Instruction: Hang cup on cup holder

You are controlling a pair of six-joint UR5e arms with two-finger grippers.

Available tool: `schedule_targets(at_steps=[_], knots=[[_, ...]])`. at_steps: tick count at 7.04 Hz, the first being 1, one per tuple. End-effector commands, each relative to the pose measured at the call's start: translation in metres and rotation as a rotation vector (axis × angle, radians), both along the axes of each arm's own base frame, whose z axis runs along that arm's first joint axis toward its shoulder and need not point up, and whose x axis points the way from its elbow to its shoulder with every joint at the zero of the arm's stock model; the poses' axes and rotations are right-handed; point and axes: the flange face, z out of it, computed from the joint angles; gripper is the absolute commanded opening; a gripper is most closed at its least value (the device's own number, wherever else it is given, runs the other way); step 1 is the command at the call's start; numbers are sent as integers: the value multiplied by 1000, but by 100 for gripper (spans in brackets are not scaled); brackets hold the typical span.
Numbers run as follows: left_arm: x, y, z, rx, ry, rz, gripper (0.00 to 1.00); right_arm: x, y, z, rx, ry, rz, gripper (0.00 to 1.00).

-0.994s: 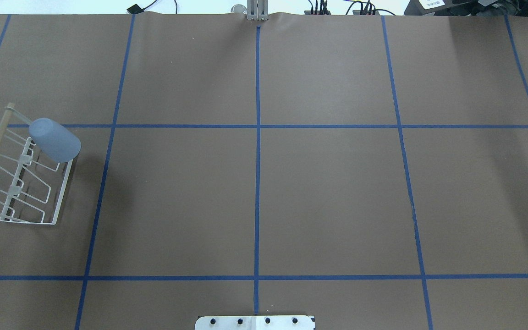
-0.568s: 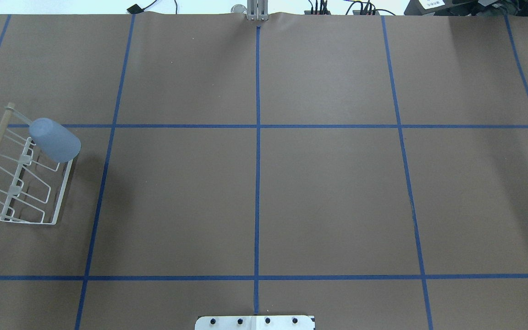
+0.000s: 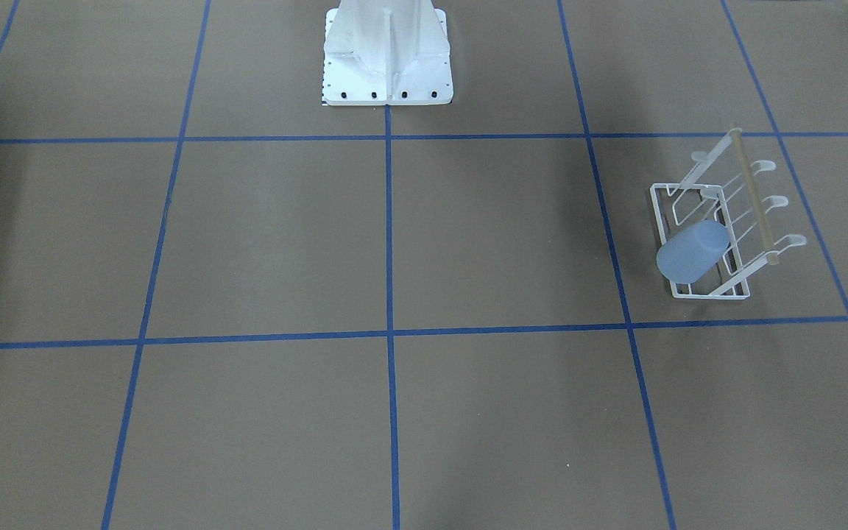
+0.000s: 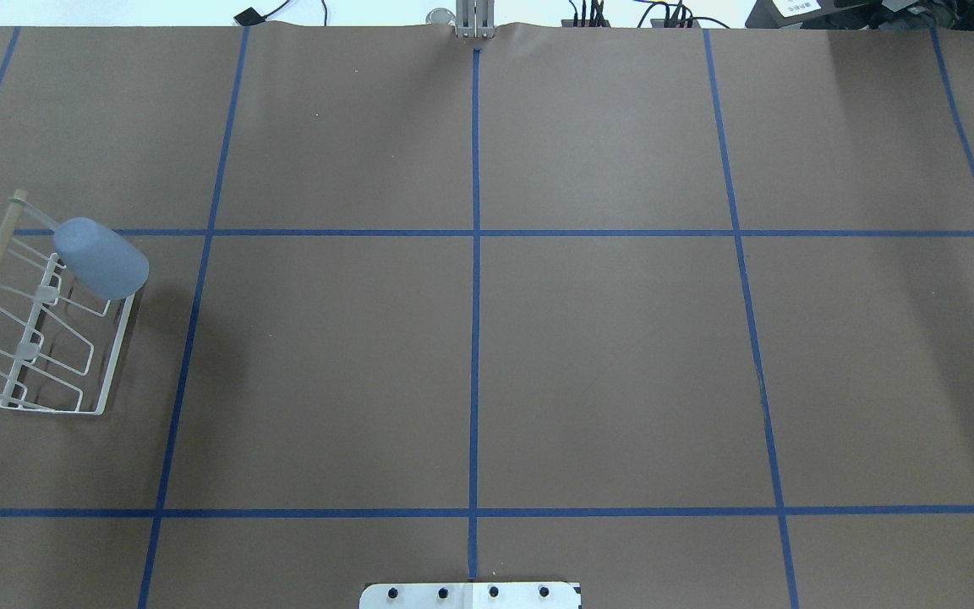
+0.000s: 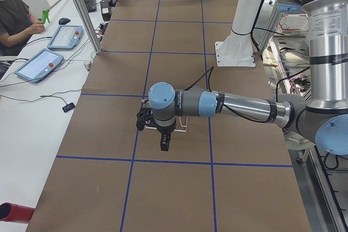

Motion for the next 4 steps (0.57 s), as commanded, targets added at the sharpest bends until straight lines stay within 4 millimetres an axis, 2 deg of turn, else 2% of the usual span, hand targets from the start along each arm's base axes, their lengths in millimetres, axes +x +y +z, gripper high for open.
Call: schedule_targets(at_steps=[1, 4], knots=[[0, -1, 2, 1, 4, 3, 99, 0, 0, 0, 1, 0, -1, 100], [1, -2, -1, 19, 9, 2, 99, 0, -2, -5, 13, -2, -2, 100]])
